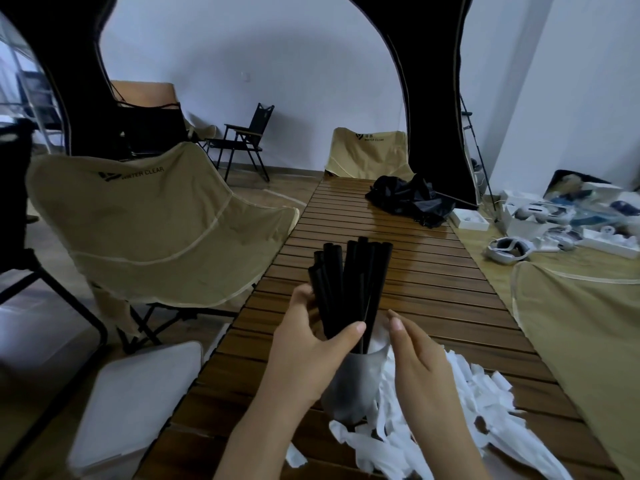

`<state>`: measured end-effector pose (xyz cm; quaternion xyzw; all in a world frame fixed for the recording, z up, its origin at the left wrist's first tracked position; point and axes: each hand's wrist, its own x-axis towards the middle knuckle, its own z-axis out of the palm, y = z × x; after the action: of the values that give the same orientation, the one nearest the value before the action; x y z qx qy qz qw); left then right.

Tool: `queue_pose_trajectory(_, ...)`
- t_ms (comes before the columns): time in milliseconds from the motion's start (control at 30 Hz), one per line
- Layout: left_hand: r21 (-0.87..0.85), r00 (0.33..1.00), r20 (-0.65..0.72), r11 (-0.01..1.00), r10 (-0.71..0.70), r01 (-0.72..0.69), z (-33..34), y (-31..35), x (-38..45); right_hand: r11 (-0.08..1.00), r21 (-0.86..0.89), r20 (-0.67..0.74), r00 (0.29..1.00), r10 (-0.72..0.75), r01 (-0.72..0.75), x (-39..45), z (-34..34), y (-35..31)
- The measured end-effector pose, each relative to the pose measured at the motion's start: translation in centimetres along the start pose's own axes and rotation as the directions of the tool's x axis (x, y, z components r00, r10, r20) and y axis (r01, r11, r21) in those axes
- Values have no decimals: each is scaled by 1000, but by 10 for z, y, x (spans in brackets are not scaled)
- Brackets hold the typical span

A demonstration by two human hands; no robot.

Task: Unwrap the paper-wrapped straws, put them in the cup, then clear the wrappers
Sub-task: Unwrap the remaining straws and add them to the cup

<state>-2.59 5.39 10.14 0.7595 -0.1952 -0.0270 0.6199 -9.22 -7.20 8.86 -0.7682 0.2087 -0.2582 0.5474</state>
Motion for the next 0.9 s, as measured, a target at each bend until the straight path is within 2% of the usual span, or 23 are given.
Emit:
queue_pose_trajectory(167, 248, 998, 27, 967, 58, -63, -9, 4, -7, 971, -215, 6, 994, -108, 107, -6, -8, -9)
queue_pose_trajectory(300, 395, 996, 52, 915, 70, -85, -11, 6, -13, 908, -386, 86, 986, -139, 162, -10, -12, -8)
queue_pose_trajectory(467, 402, 997, 21, 912, 78, -80, 3, 8, -22, 772, -610, 161, 982, -99, 177, -20, -21, -4)
queue_pose_trajectory(567, 442, 1000, 23, 897, 19, -27, 16, 15, -28, 677, -702, 228, 970, -82, 222, -27, -30, -4)
queue_pose_trajectory(667, 492, 996, 36, 869, -81, 53, 20, 20, -35, 596, -772, 239, 970, -50, 221, -38, -44, -7)
queue_pose_trajectory(800, 605, 974, 60, 784, -218, 138, 8, 22, -41, 541, -813, 274, 961, 28, 216, -44, -61, -19)
queue_pose_trajectory(900, 751, 981, 88, 658, -174, 49, -8, 31, -54, 476, -845, 312, 948, 66, 245, -50, -72, -31)
